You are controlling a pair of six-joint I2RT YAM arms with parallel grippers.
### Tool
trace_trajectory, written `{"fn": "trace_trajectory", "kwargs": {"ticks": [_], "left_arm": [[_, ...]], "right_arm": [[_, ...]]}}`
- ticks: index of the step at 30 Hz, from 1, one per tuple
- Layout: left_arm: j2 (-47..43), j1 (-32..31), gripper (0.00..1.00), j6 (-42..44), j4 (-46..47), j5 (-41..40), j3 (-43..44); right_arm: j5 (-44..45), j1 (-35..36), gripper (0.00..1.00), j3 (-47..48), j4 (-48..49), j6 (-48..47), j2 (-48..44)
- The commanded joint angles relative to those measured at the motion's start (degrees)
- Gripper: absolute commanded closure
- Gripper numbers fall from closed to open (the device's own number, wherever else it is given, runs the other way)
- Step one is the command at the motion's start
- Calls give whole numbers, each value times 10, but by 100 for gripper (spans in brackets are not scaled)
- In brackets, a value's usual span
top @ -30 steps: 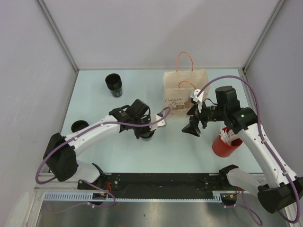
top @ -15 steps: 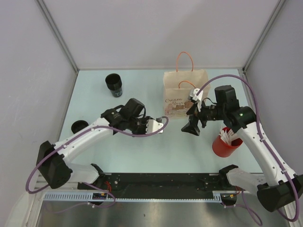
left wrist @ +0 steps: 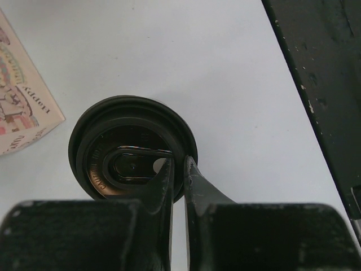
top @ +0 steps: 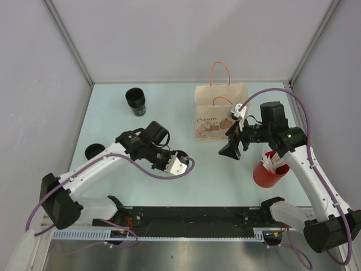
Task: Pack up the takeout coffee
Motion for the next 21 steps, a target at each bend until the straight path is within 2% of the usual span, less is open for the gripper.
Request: {"fn": "trace_trajectory", "kwargs": {"ticks": [1, 12, 21], "left_arm": [[5, -3, 99, 86, -32, 42, -12], [42, -21, 97, 129, -41, 26, -11], [69, -33, 85, 132, -44, 14, 2]], "right_arm": [[-15, -9, 0, -8, 19, 8, -11], [-22, -20, 0, -19, 25, 7, -19], [-27, -23, 0, -27, 30, 7, -26]]}}
